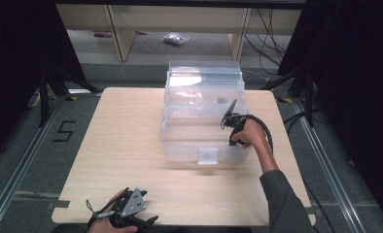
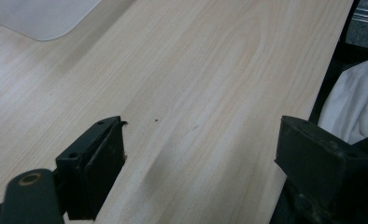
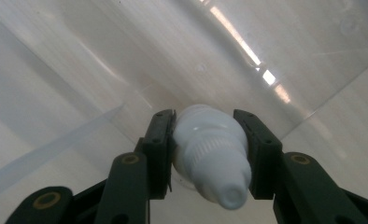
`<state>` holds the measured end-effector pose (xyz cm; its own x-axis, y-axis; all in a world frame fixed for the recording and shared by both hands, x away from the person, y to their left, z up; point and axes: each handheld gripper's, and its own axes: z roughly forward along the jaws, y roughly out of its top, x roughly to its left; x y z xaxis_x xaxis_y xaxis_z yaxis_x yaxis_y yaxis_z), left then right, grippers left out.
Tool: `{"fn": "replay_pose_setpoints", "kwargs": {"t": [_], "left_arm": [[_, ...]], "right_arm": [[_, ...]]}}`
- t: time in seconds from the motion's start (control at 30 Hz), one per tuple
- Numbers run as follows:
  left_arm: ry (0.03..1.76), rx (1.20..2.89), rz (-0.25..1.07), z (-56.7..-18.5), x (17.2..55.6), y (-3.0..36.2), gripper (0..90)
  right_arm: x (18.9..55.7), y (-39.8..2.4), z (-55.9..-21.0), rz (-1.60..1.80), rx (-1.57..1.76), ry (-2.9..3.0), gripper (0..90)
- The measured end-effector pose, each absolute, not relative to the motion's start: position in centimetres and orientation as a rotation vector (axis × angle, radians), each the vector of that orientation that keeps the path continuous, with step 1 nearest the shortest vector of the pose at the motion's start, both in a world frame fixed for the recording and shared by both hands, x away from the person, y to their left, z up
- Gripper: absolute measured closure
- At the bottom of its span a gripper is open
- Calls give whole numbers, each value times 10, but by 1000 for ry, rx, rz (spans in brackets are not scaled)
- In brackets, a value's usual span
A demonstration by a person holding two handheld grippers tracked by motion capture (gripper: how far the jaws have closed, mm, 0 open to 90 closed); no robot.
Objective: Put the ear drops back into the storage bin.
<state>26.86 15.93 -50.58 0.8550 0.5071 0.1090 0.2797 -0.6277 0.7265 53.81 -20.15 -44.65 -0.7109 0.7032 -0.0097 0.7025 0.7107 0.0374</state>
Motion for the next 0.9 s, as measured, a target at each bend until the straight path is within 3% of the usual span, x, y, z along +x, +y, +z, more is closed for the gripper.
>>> {"fn": "replay_pose_setpoints", "kwargs": {"t": [0.37,0.73,0.9], "left_arm": [[549,2292,409,-505,270,160,151],[558,2309,410,-505,270,160,151],[544,2315,421,-504,271,161,151]], "right_arm": [[537,-201,-445,40,1191,2884,581],[534,-201,-432,86,1189,2829,394],[532,-200,-419,170,1190,2806,373]]}}
